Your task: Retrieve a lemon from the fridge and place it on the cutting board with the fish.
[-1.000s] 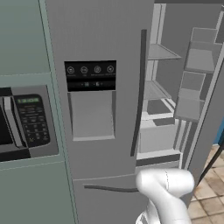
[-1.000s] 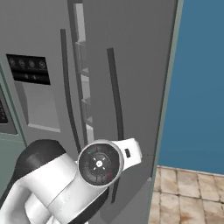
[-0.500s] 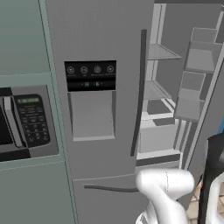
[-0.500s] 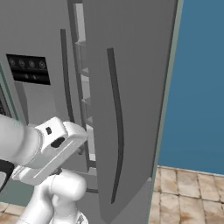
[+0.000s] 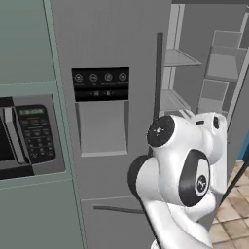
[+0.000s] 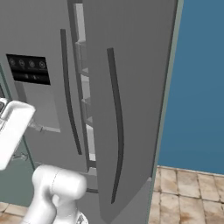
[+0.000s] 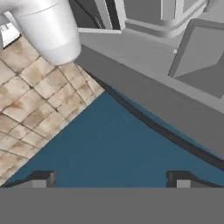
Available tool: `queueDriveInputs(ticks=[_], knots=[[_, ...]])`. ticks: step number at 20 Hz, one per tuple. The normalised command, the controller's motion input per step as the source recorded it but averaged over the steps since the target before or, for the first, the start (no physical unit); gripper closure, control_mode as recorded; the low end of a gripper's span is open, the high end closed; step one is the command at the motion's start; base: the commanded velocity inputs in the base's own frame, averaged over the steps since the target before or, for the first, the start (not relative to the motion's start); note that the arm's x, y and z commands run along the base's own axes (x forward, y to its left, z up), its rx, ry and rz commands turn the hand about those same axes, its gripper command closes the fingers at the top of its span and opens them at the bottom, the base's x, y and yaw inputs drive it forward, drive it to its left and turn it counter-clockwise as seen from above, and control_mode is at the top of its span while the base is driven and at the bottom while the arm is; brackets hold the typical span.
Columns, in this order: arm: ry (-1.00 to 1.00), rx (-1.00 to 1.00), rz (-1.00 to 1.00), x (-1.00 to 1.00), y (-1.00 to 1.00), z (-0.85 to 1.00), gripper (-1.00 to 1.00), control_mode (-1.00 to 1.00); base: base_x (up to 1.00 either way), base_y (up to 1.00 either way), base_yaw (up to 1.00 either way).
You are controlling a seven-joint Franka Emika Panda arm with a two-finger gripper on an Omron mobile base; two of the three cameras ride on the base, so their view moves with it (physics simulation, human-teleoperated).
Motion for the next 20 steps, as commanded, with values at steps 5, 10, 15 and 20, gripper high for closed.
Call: queueDriveInputs(ticks=[5,10,15,20], knots=[[0.47,-0.53,0.00,0.54,0.69,-0.09,-1.00,-1.00,0.00,0.00,0.00],[0.25,-0.17,0.00,0.34,0.20,-0.40,-1.00,-1.00,0.00,0.00,0.00],[0.12,0.00,0.00,0.37,-0.34,-0.50,-1.00,-1.00,0.00,0.00,0.00],[0.24,0.00,0.00,0.61,-0.15,-0.08,-1.00,-1.00,0.00,0.00,0.00]])
